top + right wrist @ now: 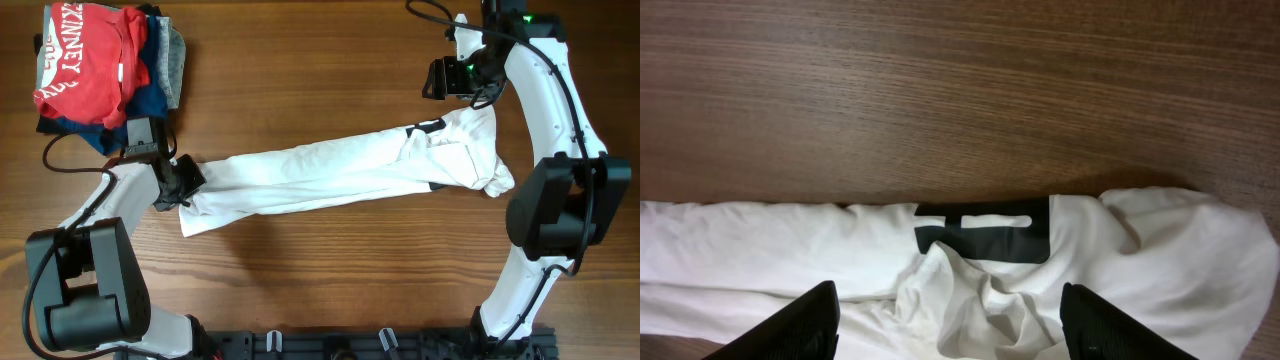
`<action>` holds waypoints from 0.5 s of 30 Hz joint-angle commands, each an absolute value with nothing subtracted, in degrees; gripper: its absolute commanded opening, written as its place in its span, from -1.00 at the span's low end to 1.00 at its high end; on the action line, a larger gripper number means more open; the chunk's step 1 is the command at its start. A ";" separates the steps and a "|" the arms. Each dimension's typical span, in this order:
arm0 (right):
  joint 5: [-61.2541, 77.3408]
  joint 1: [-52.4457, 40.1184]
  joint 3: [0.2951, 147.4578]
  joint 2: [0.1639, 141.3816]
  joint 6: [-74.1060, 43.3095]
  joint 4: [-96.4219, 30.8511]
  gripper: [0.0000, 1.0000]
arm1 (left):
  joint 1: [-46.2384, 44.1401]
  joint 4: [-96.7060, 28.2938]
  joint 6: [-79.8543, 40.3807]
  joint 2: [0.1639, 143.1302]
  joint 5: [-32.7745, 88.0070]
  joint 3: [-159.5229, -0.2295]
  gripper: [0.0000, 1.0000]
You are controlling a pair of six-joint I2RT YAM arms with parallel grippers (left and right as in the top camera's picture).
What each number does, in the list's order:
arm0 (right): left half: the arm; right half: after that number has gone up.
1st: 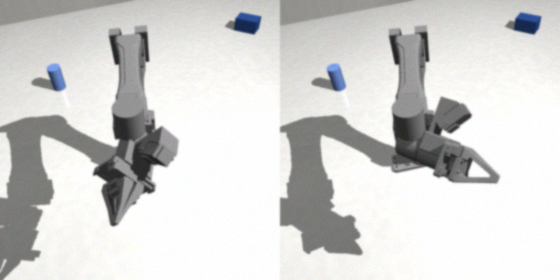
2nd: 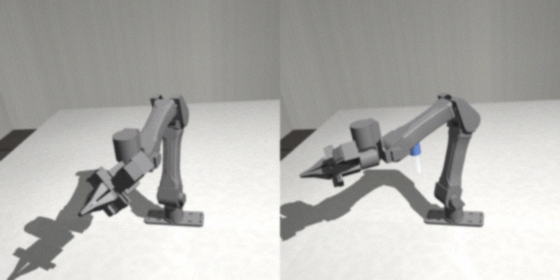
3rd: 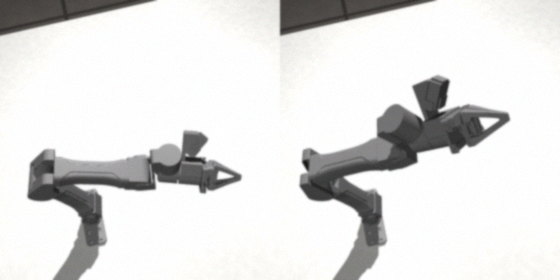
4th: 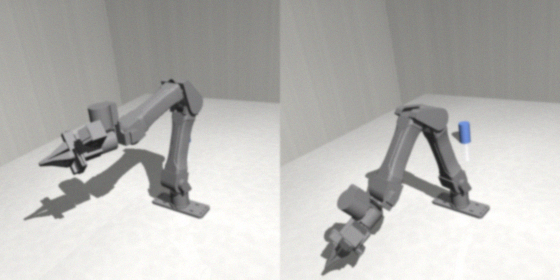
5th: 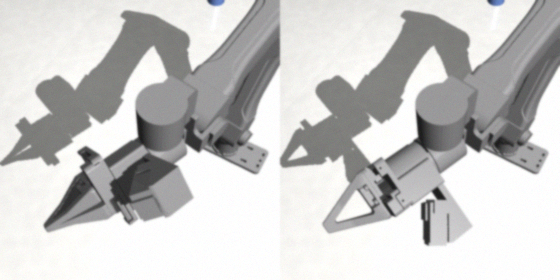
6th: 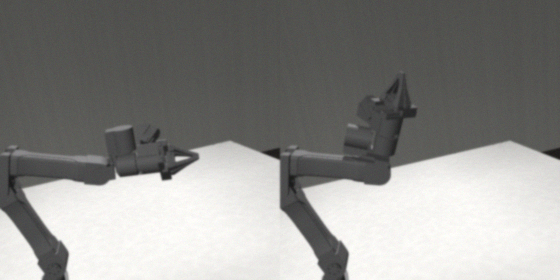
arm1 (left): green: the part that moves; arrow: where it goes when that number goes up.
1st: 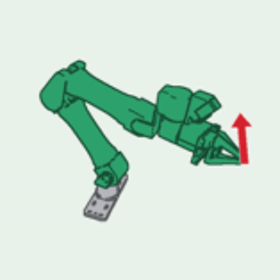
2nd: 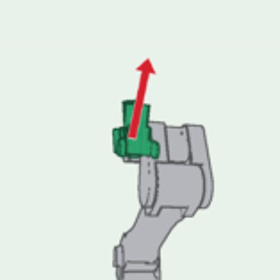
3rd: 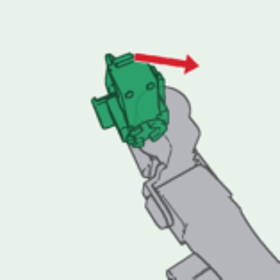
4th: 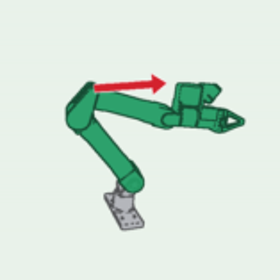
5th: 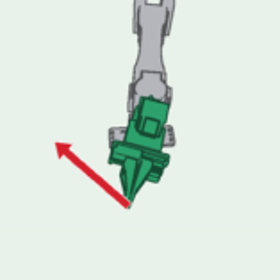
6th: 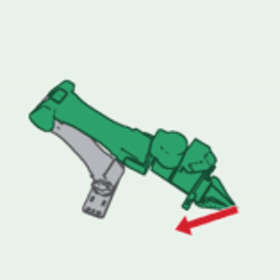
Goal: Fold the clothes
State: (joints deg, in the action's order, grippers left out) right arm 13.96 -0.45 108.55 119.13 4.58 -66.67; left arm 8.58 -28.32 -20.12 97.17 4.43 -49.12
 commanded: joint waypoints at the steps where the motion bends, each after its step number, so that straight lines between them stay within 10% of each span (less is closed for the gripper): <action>1: 15.27 -0.58 109.71 117.86 4.08 -66.50 0.38 | 8.56 -30.50 -21.19 99.31 9.63 -46.52 -0.92; 5: 20.95 -0.58 109.71 117.86 4.14 -66.39 0.10 | 10.02 -33.32 -21.41 93.27 8.62 -48.47 -0.92; 9: 26.28 -0.58 109.69 117.86 4.10 -66.43 -0.83 | 11.68 -35.73 -21.39 87.13 5.82 -51.03 -0.92; 15: 27.09 -0.58 108.36 117.86 4.08 -68.38 -0.91 | 15.20 -39.62 -18.98 81.95 4.43 -56.64 -0.92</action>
